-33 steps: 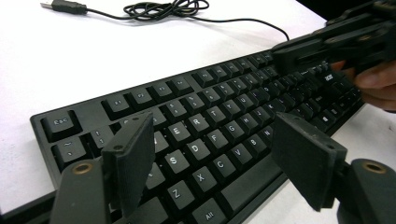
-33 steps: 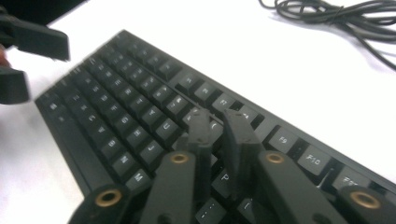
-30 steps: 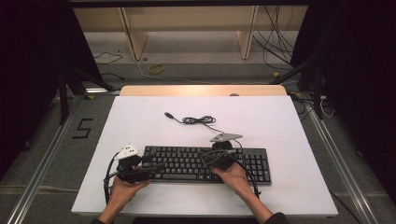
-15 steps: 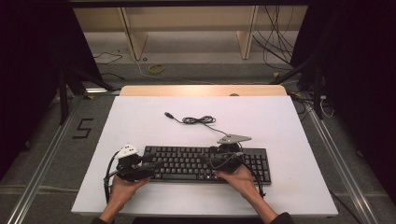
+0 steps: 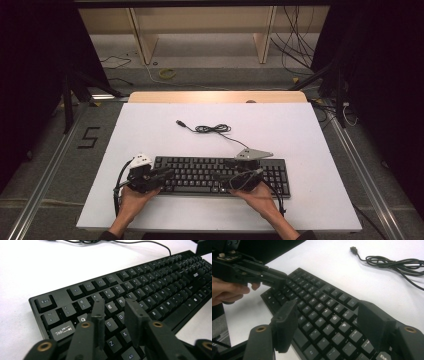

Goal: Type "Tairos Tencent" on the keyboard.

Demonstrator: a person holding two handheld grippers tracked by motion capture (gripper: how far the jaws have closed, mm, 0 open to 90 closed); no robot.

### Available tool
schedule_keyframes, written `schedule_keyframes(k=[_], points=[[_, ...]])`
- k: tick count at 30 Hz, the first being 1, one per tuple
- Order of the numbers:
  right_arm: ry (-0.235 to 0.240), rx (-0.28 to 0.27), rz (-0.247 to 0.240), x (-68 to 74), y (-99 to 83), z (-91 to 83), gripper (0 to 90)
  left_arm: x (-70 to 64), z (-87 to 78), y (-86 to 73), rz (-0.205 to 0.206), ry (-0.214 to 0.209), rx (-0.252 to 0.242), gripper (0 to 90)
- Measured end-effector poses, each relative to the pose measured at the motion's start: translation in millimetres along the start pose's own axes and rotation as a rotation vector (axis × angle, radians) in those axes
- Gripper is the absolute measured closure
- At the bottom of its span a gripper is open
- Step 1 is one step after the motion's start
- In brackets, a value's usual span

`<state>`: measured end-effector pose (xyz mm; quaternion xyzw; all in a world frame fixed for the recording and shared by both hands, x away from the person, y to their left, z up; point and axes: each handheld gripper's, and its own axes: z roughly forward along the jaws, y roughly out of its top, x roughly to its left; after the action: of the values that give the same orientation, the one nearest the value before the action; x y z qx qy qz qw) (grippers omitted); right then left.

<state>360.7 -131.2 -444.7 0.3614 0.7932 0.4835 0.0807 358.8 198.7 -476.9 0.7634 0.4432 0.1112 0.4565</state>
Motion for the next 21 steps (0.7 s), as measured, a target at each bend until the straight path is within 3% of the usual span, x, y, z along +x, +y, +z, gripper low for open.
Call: schedule_keyframes(k=[11, 21], points=[[0.003, -0.008, -0.011, 3.1, -7.5, -6.6, 31.2, -1.0, 4.9, 1.8, 0.023, 0.003, 0.044, 86.3], [0.007, -0.015, -0.020, 6.4, -11.9, -12.6, 29.5, 0.1, 9.6, 4.1, 0.026, 0.009, 0.090, 89.0]])
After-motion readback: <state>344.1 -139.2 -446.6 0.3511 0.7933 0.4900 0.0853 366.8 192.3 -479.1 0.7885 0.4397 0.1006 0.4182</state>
